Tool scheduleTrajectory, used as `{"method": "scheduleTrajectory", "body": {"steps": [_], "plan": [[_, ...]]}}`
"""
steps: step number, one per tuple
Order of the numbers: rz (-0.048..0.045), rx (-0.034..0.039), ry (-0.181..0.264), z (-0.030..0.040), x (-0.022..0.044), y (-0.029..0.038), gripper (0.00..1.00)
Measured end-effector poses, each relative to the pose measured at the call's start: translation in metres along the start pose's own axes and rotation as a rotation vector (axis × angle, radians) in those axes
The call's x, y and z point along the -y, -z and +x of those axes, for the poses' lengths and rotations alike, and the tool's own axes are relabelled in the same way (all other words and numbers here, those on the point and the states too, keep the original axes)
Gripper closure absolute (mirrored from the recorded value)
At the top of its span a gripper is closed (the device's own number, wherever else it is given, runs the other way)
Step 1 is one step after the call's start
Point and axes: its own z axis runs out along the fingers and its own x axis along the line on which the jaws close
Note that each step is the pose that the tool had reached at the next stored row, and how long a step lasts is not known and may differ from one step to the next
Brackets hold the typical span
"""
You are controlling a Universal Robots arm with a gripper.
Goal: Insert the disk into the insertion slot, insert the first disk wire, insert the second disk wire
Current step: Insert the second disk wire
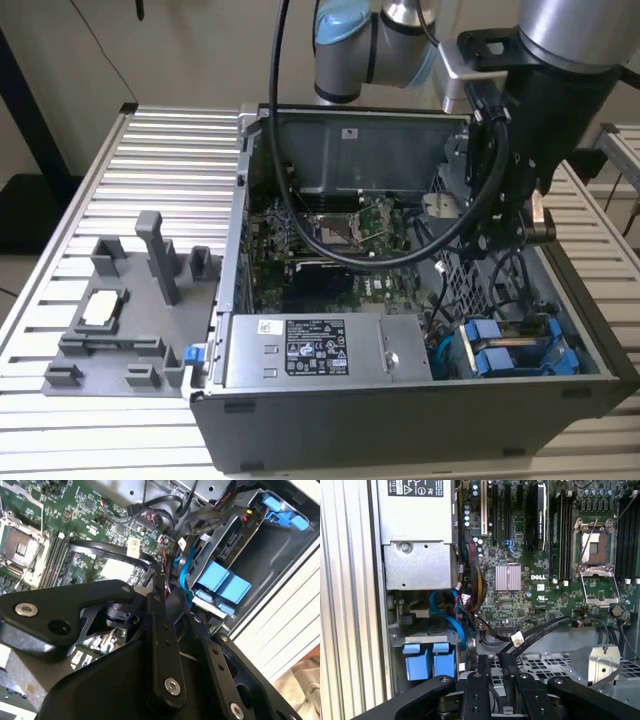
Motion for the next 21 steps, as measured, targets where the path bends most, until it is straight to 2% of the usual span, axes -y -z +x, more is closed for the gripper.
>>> {"method": "scheduleTrajectory", "body": {"steps": [4, 7, 11, 13, 16, 18, 19, 21], "plan": [[0.0028, 0.0002, 0.0, -0.0008, -0.0052, -0.0001, 0.73], [0.0093, -0.0014, 0.003, -0.0038, -0.0096, -0.0009, 0.73], [0.0213, -0.0143, 0.015, -0.0119, -0.0124, -0.0039, 0.73], [0.0271, -0.0274, 0.024, -0.0139, -0.013, -0.005, 0.73], [0.0321, -0.0566, 0.04, -0.0155, -0.0137, -0.0056, 0.73], [0.0399, -0.0742, 0.046, -0.0178, -0.0147, -0.0065, 0.73], [0.0459, -0.0804, 0.048, -0.0195, -0.0155, -0.007, 0.73], [0.0615, -0.0864, 0.05, -0.0246, -0.0177, -0.0085, 0.73]]}}
